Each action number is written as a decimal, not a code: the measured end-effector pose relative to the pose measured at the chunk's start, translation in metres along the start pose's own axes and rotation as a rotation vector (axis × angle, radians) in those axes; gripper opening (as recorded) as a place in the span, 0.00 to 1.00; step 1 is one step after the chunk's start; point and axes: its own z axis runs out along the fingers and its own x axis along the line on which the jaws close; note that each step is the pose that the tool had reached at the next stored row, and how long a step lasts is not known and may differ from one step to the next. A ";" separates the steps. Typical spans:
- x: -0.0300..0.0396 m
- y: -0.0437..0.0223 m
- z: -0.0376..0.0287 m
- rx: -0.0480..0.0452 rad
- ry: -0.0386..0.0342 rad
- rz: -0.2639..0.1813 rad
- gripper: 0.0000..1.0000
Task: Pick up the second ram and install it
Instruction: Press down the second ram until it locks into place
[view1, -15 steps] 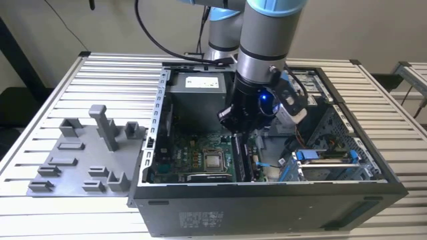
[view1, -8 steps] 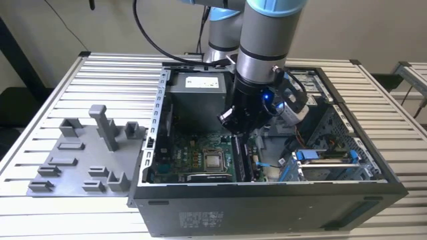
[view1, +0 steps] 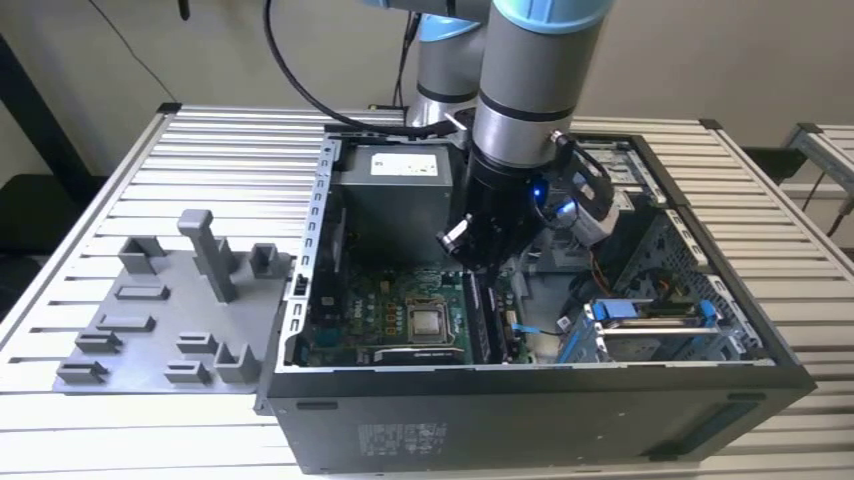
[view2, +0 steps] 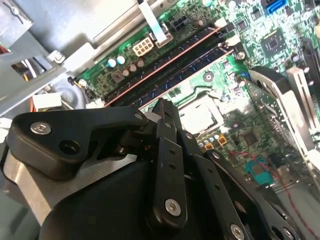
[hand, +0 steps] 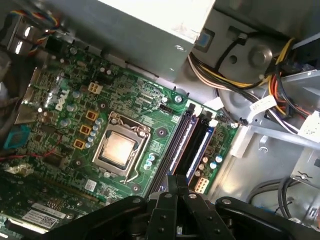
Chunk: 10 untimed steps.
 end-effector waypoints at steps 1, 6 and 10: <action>0.0000 0.0000 0.0000 -0.0002 -0.0002 -0.012 0.11; 0.0000 0.0000 0.0000 -0.0010 -0.0012 -0.075 0.11; 0.0000 0.0000 0.0000 -0.0017 -0.0020 -0.131 0.11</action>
